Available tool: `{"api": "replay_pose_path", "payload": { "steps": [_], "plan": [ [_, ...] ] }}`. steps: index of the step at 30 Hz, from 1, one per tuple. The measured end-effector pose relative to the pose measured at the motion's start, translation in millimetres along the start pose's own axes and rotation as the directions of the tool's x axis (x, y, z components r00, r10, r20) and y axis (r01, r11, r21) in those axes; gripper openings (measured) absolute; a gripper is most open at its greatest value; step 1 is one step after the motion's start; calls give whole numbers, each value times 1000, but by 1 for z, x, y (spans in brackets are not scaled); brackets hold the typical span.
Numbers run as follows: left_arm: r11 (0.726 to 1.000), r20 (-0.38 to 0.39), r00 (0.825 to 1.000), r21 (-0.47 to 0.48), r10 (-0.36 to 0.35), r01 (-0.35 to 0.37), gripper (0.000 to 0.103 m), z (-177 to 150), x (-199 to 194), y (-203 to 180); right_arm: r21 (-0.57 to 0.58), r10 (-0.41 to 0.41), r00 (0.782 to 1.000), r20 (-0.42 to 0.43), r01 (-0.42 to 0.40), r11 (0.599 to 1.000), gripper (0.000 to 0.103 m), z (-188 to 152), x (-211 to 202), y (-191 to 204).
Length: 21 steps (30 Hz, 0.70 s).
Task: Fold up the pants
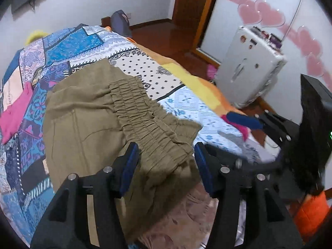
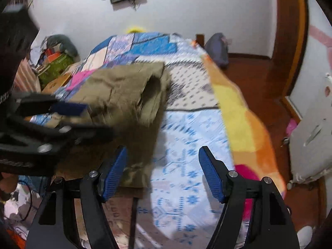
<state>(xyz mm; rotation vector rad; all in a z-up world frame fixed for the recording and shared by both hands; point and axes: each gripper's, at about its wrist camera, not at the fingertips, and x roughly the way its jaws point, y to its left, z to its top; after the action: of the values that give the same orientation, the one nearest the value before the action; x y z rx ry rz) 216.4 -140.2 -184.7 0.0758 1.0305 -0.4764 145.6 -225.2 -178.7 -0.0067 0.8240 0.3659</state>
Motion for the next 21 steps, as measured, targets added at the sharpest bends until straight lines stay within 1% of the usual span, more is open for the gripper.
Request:
{"api": "replay_pose_path", "payload": {
  "steps": [2,4,6,8,10,12,14,17,18,21],
  "plan": [
    [1000,34,999,-1,1,-1,56,-2,-17,2,6,-13,1000,16,13,1000,68,5,-5,-4],
    [999,77,996,4,36,-36,57,-3,-33,7,6,-14,999,39,14,1000,68,10,-14,-5],
    [995,119,988,4,95,-96,65,-5,-46,17,2,-4,998,61,4,1000,68,17,-20,-2],
    [987,137,978,3,158,-160,69,-8,-51,27,-4,9,997,79,-9,1000,68,23,-22,3],
    [979,117,972,-1,204,-206,69,-14,-49,40,-13,26,995,93,-25,1000,68,30,-18,12],
    [977,95,972,-15,215,-215,69,-22,-43,51,-19,46,994,96,-45,999,68,33,-13,20],
    [974,53,973,-28,225,-224,69,-31,-33,62,-24,82,992,94,-80,996,68,34,-4,28],
    [973,4,974,-38,228,-228,69,-43,-20,69,-19,121,992,44,-120,993,68,29,19,39],
    [973,-9,974,-37,227,-227,69,-48,-14,69,-14,122,992,23,-122,992,68,25,25,40],
    [973,-10,973,-31,229,-229,69,-55,-14,72,10,132,990,-41,-131,991,68,9,43,42]
  ]
}}
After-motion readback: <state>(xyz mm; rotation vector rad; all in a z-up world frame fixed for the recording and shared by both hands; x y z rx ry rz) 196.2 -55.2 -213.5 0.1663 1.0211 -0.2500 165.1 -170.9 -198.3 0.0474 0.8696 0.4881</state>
